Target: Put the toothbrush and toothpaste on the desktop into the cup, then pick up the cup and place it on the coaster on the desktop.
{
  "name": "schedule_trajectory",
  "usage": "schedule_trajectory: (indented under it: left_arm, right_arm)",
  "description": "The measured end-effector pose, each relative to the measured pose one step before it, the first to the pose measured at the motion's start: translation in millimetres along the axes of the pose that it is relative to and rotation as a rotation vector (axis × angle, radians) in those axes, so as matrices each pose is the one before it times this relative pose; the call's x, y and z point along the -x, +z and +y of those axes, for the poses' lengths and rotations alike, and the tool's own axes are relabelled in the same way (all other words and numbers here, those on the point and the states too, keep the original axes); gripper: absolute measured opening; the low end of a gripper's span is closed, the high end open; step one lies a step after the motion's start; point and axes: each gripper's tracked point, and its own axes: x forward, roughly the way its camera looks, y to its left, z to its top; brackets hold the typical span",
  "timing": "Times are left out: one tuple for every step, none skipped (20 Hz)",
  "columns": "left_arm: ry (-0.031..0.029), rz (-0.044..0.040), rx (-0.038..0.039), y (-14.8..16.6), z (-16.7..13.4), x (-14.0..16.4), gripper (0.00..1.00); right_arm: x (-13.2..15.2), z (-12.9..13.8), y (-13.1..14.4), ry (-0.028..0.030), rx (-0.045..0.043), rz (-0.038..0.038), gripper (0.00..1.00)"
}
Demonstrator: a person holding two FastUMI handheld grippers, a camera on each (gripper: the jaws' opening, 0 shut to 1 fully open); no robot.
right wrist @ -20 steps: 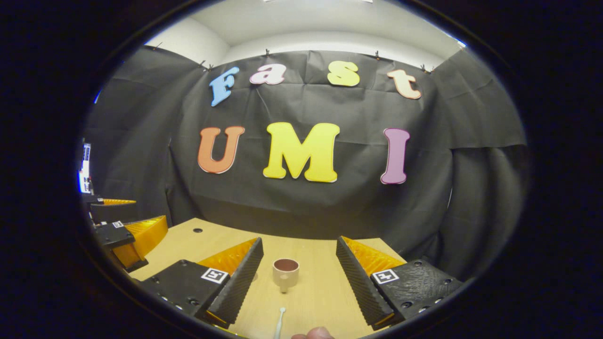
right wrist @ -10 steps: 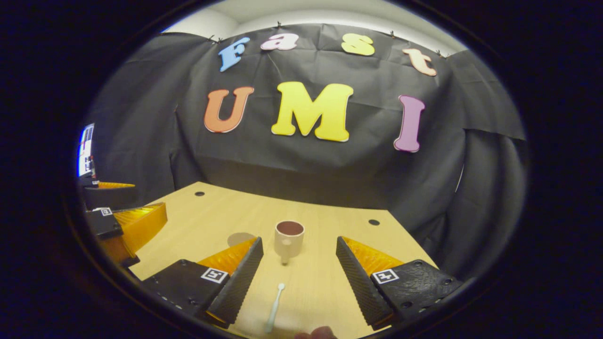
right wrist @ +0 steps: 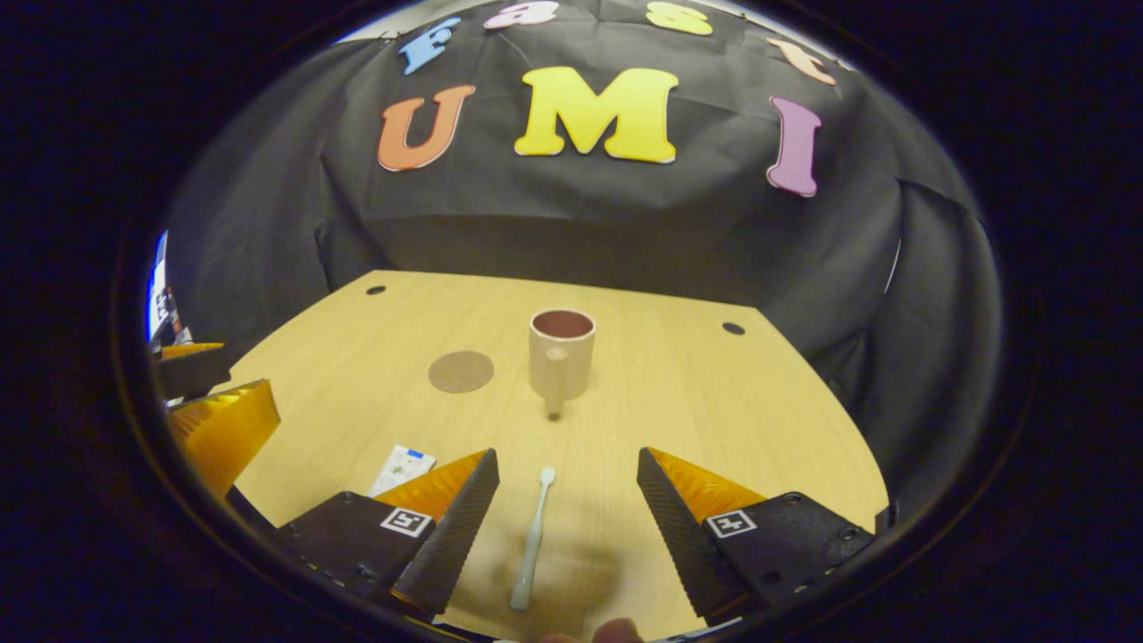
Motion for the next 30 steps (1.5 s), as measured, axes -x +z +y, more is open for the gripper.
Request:
schedule_trajectory:
  left_arm:
    - [0.00235, 0.01629, 0.00175, -3.88, 0.42, -0.94, 1.0]
    - [0.00346, 0.01341, -0.00049, -4.93, 1.94, -0.87, 1.0]
    - [0.00261, 0.0092, 0.00051, -2.14, 1.58, -0.31, 1.0]
    - [0.00207, 0.00654, 0.00095, -2.35, 1.44, 0.33, 1.0]
    - [0.00104, 0.00542, 0.00001, -1.62, 1.12, 0.11, 1.0]
    - [0.0014, 0.00379, -0.0012, -0.99, -0.17, -0.35, 1.0]
    - [0.00094, 0.00357, -0.00108, -1.01, 0.66, 0.21, 1.0]
    - [0.0004, 0.00215, -0.00041, -1.39, 1.73, 0.14, 1.0]
    - [0.00088, 0.00361, -0.00142, -0.4, 0.0, -0.07, 1.0]
    - [0.00056, 0.00296, -0.00153, -1.47, 0.71, -0.92, 1.0]
    - [0.00071, 0.00496, -0.00127, -1.99, 0.79, -0.36, 1.0]
    - [0.00134, 0.003, -0.0004, -1.0, 0.88, 0.11, 1.0]
    - [0.00076, 0.00473, 0.00113, -2.07, 0.41, -0.09, 1.0]
    - [-0.00023, 0.00467, 0.00356, -1.59, -0.01, 0.04, 1.0]
    - [-0.00125, 0.00507, 0.00374, -1.69, 0.67, 0.32, 1.0]
    - [-0.00075, 0.00562, -0.00015, -2.31, 1.35, -0.43, 1.0]
    - [0.00296, 0.00489, -0.00324, -0.71, 1.0, -0.19, 1.0]
    - [0.00239, 0.00203, -0.00097, -1.93, 1.56, -1.07, 1.0]
    - [0.00142, 0.00161, 0.00038, 0.32, 0.08, -0.23, 1.0]
    - [0.00038, 0.00375, 0.00001, -0.84, 0.51, 0.45, 1.0]
    - [-0.00154, 0.00609, 0.00075, -0.95, -0.01, -0.51, 1.0]
    - [-0.003, 0.00498, 0.00084, -2.31, 0.09, -1.3, 1.0]
    - [-0.00366, 0.0047, 0.00052, -0.61, -1.24, 0.45, 1.0]
    - [-0.00596, 0.00419, 0.00103, -0.74, -1.82, -1.08, 1.0]
    - [-0.00604, 0.00687, -0.00027, -0.52, -1.71, -0.36, 1.0]
    - [-0.00653, 0.00531, 0.0006, -2.73, -0.88, -0.27, 1.0]
    - [-0.00737, 0.00587, 0.00194, -0.52, -2.19, -0.15, 1.0]
    - [-0.00634, 0.0047, 0.00187, -1.81, -1.42, -0.52, 1.0]
    - [-0.0054, 0.00617, 0.00034, -1.97, -1.86, -0.76, 1.0]
    - [-0.00503, 0.00743, -0.00056, -2.07, -0.86, -1.03, 1.0]
  right_arm:
    - [-3.29, 2.16, -11.16, 0.00326, 0.00091, 0.03417, 0.98]
    - [-3.7, 2.25, -8.21, 0.00715, 0.00202, 0.03315, 0.98]
    - [-7.23, 3.37, -10.36, 0.00901, -0.00727, 0.0372, 0.95]
    - [-5.72, 2.64, -6.7, 0.00597, -0.00608, 0.03374, 0.99]
    - [-4.73, 1.33, -6.87, 0.00244, -0.00158, 0.02643, 0.95]
    - [-4.79, 1.15, -3.87, 0.00061, 0.00087, 0.02283, 0.96]
    - [-4.5, 1.1, -3.71, -0.00052, 0.00188, 0.01574, 0.99]
    - [-3.76, 0.3, -2.36, -0.00193, 0.002, 0.01332, 0.96]
    - [-2.93, 0.42, -3.64, 0.00115, 0.00021, 0.01073, 0.99]
    - [-2.44, 0.71, -1.07, 0.00093, -0.00362, 0.00777, 0.96]
    - [-2.33, 0.49, 0.53, -0.00216, -0.00396, 0.00501, 0.96]
    - [-2.77, 0.33, 1.14, -0.00228, -0.00063, 0.0014, 0.95]
    - [-3.22, 0.47, -0.56, -0.00079, -0.00017, 0.00343, 0.96]
    - [-2.7, -0.45, 0.42, -0.00171, -0.00066, 0.0036, 0.95]
    - [-2.67, -1.12, -0.26, -0.00261, -0.00249, 0.00587, 0.94]
    - [-2.54, 1.4, -0.65, 0.00436, -0.00597, 0.00609, 0.91]
    - [-0.77, 0.22, -1.53, 0.00039, -0.00222, 0.0067, 0.9]
    - [-1.34, -0.15, 0.27, -0.00159, 0.00217, 0.00506, 0.82]
    - [-3.45, 1.24, -1.86, 0.0009, 0.00368, 0.00817, 0.74]
    - [-1.71, 2.31, -1.38, 0.00642, 0.00165, 0.01125, 0.66]
    - [-2.15, 4.69, 0.3, 0.01885, -0.00446, 0.00131, 0.63]
    - [-1.15, 2.1, 1.12, 0.00351, 0.00276, 0.00356, 0.55]
    - [0.41, 2.93, -0.66, 0.01255, 0.0029, 0.00433, 0.48]
    - [-0.6, 1.52, 1.81, 0.00894, 0.00091, -0.00327, 0.34]
    - [0.47, 0.9, -0.58, 0.00404, -0.00131, 0.00133, 0.3]
    - [-0.63, -0.21, 0.27, 0.00004, -0.00762, 0.00085, 0.14]
    - [-0.39, 0.43, -1.06, 0.00425, -0.00761, 0.00401, 0.06]
    - [-0.63, -0.24, 3.46, 0.00543, -0.01239, -0.00328, 0.07]
    - [-0.65, -1.28, -2.37, 0.0008, -0.01047, 0.00212, 0.02]
    - [0.71, -0.62, 0.11, 0.00112, -0.00499, 0.00131, 0.0]
